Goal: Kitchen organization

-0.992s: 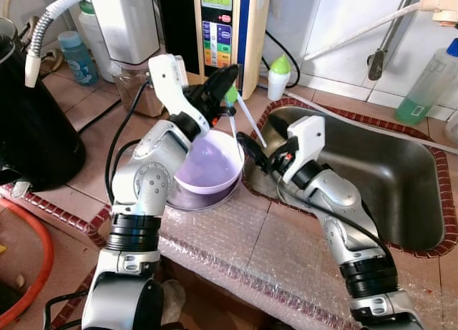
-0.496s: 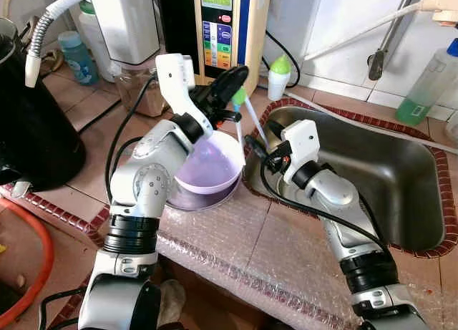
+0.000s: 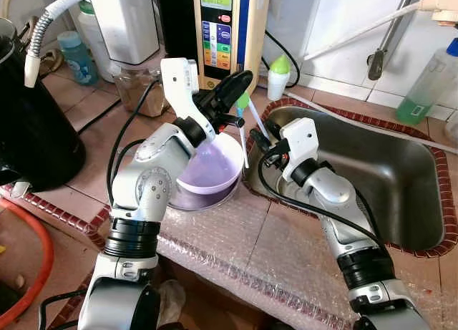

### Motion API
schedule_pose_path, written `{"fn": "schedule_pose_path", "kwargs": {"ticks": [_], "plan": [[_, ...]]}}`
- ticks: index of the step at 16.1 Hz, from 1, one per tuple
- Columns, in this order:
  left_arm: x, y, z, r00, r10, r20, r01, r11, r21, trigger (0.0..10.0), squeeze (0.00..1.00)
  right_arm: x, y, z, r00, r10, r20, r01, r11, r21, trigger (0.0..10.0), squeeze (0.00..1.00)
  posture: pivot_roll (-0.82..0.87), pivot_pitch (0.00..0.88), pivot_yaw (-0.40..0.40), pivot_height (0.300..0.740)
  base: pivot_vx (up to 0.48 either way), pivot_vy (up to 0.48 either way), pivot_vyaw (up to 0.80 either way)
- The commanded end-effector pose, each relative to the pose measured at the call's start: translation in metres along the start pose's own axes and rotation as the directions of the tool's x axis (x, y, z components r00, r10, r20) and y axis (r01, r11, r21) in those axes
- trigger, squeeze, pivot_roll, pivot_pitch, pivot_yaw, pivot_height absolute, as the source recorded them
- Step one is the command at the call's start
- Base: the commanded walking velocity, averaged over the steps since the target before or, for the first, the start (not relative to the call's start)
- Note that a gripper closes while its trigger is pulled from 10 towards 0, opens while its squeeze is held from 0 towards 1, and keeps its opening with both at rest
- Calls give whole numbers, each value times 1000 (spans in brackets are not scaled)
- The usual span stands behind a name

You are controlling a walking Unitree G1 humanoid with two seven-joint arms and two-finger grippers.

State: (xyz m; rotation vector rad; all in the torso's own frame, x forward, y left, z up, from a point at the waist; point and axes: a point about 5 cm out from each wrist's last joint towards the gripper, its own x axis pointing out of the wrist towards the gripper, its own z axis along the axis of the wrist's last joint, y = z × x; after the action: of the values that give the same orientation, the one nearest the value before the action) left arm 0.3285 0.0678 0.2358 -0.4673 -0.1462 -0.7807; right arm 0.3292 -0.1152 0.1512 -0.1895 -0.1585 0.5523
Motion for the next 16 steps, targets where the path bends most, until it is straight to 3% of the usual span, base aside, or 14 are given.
{"fn": "schedule_pose_path", "kwargs": {"ticks": [1,2,3,7,11,12,13,16], "plan": [[-1,-2,0,1000,-11,-11,11,1000,21,902,0,2,-7,7,999,-30,27,30,999,-15,0,0,-15,0,44,740,0,0,0],[-1,-2,0,1000,-11,-12,12,1000,23,941,0,3,-7,7,999,-33,29,33,999,-16,0,0,-15,0,44,740,0,0,0],[-1,1,-2,1000,1,-18,0,1000,30,2078,0,3,-7,6,999,-33,30,34,999,-16,0,0,-15,0,44,740,0,0,0],[-3,3,-6,999,17,-31,-16,999,38,2314,0,2,-6,5,999,-34,26,34,999,-14,0,0,-19,0,45,740,0,0,0],[-4,6,-7,998,30,-49,-24,993,116,4667,0,2,-10,3,999,-43,18,44,999,-18,0,0,-19,0,47,740,0,0,0],[-5,4,-8,998,10,-62,-2,991,131,10000,937,3,-11,3,999,-47,12,48,999,-19,0,0,-19,0,45,740,0,0,0],[-5,4,-10,998,11,-66,-3,992,127,10000,1000,3,-12,1,998,-55,4,55,998,-21,0,0,-19,0,45,740,0,0,0],[-8,5,-15,996,19,-91,-2,983,181,10000,1000,4,-22,-9,990,-119,-68,117,993,-31,0,0,-15,0,44,740,0,0,0]]}}
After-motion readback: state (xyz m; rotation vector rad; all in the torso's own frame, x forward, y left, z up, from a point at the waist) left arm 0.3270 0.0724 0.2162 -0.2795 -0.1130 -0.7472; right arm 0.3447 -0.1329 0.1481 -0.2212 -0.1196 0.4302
